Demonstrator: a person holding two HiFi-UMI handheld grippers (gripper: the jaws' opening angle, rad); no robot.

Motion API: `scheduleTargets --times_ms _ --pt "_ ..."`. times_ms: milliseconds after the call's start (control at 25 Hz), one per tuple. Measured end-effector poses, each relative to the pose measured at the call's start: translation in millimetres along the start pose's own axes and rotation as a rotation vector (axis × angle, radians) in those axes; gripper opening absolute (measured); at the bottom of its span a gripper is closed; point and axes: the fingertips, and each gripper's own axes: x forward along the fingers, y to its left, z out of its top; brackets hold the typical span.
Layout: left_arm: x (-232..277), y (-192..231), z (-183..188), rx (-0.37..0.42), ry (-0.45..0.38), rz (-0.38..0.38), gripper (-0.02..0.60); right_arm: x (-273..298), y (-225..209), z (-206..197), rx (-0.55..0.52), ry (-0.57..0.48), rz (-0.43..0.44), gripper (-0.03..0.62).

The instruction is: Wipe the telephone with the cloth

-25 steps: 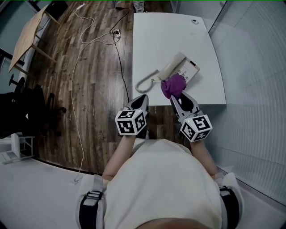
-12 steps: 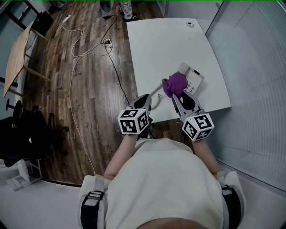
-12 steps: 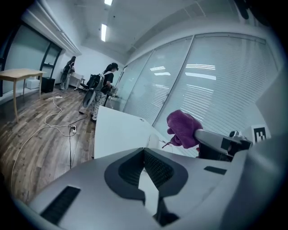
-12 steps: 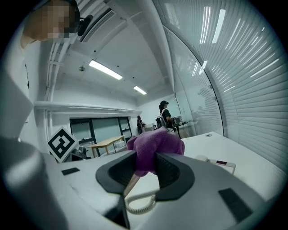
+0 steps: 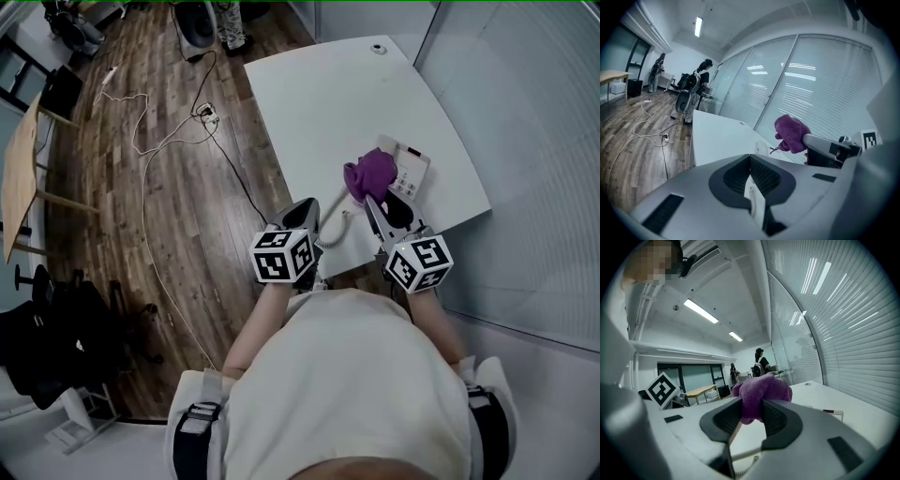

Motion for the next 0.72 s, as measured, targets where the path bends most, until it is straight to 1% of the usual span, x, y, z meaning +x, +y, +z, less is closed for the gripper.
scheduleTargets --times_ms 240,440,600,720 --pt "12 6 9 0.008 0.017 -0.047 0.021 2 -16 13 -0.011 -0.033 -0.102 0.130" --pt "34 0 0 0.034 0.067 -0.079 0.021 -3 -45 8 -0.001 -0.027 -0.178 0.130" --pt "50 -11 -3 0.042 0.090 -0.104 0.021 -1 -68 9 -0.031 0.000 -0.204 0.130" --pt "59 -18 -1 0.043 0.089 -0.101 0.021 4 -85 15 -0.067 0.013 -0.208 0.130"
